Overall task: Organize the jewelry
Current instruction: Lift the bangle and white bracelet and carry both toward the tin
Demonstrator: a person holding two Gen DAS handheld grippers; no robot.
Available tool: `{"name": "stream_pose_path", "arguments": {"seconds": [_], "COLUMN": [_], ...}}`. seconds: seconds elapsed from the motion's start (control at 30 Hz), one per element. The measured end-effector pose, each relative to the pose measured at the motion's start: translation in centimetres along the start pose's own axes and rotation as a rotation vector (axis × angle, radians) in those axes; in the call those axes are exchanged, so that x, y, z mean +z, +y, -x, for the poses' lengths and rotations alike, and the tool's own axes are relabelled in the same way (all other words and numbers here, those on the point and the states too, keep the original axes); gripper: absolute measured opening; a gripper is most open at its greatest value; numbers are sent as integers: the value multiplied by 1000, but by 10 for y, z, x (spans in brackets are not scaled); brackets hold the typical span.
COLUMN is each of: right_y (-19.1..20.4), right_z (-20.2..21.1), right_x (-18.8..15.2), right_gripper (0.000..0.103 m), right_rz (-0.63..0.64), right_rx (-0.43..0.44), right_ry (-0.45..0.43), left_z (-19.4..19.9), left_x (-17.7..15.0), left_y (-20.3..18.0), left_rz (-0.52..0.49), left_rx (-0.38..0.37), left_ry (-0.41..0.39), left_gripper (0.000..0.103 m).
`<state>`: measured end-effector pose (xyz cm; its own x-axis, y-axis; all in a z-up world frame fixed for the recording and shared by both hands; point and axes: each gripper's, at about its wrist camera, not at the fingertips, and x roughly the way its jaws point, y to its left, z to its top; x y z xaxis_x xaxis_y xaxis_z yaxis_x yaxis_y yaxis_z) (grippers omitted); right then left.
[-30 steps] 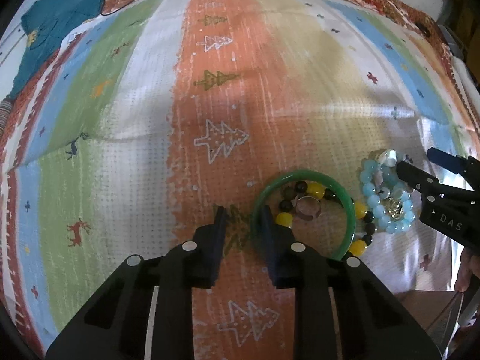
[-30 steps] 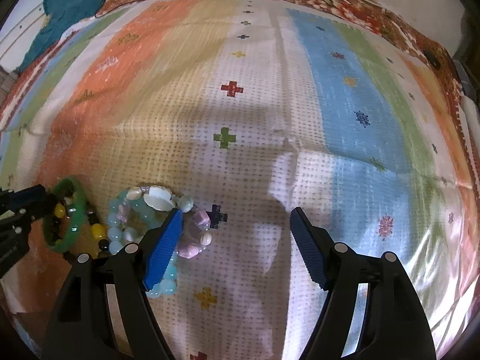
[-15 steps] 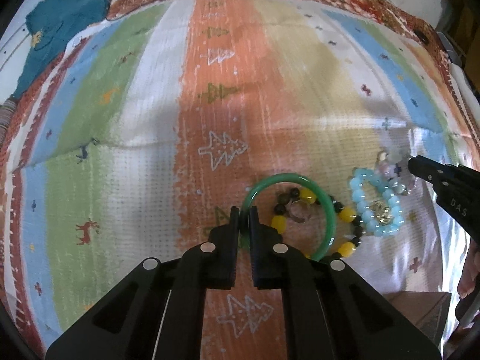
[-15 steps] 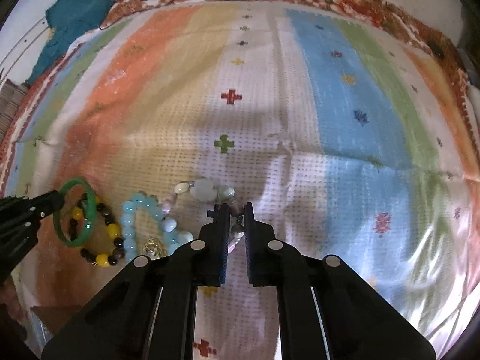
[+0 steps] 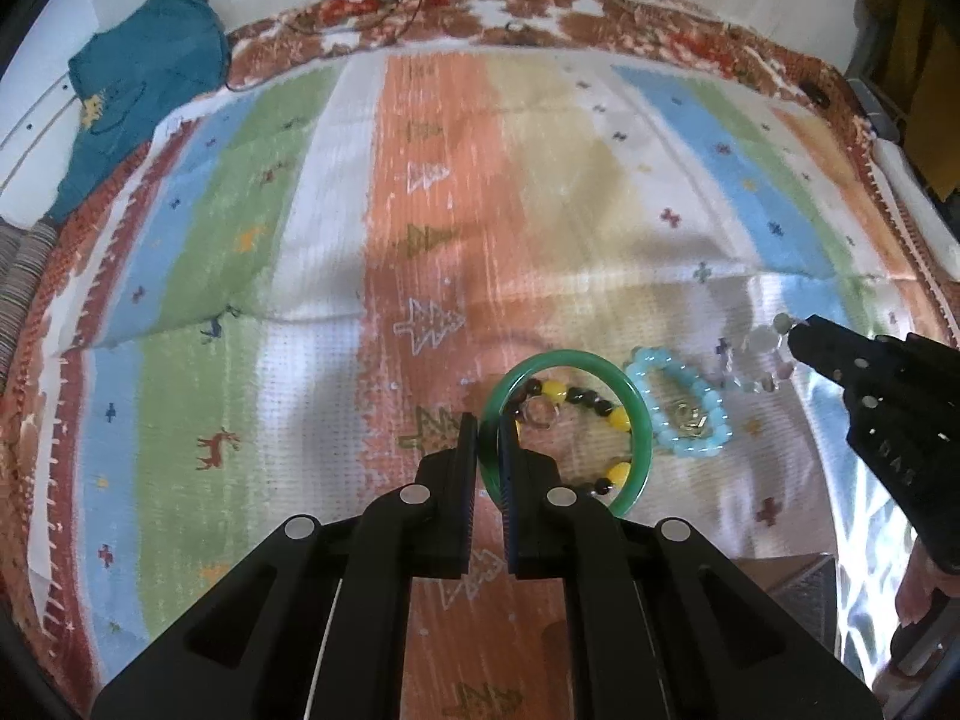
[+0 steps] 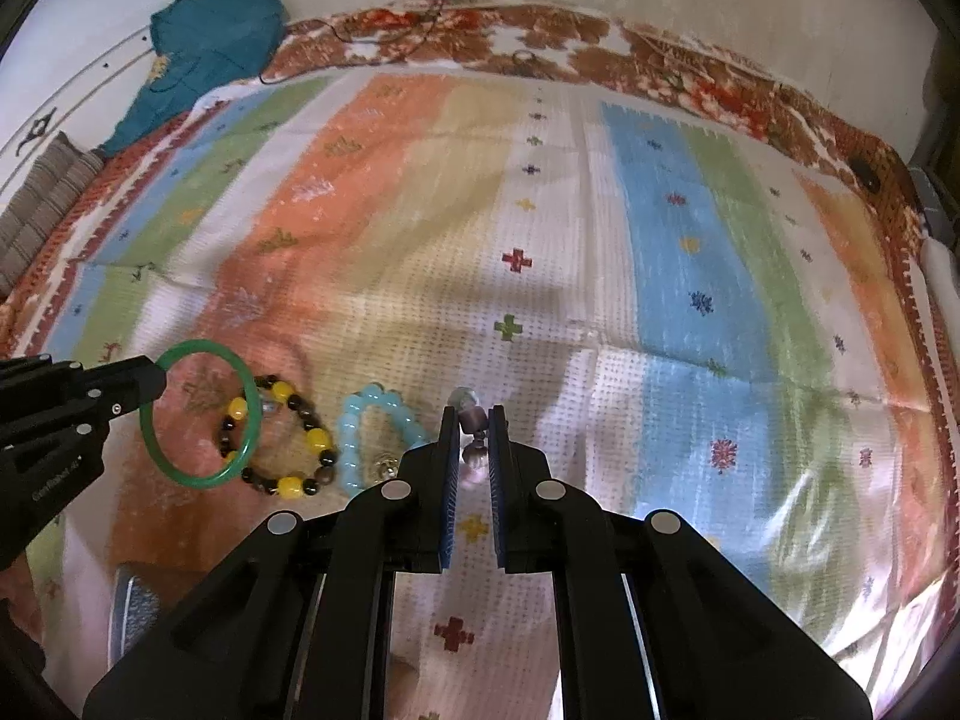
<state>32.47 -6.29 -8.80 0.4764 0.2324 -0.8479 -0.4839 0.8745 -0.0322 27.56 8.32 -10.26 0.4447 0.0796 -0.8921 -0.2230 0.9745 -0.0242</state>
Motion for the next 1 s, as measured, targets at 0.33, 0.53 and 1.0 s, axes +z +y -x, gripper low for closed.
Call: {"name": "stream_pose_path", "arguments": {"seconds": [0.33, 0.53, 1.0], "right_y": [5, 2, 6], "right_z": [31, 53, 82], "right_x": [-2, -1, -14], "right_gripper": [10, 10, 10], "right_rz": [21, 9, 4], "right_rx": [-2, 10, 29], "right_ry": [-62, -107, -149], "left_z": [27, 47, 71], "left_x": [-2, -2, -19], "left_y": [-2, -5, -16], "left_rz": [-2, -4, -31], "left_rx": [-4, -19, -22], "left_ry": [-39, -70, -101], "left_gripper": [7, 7, 7]}}
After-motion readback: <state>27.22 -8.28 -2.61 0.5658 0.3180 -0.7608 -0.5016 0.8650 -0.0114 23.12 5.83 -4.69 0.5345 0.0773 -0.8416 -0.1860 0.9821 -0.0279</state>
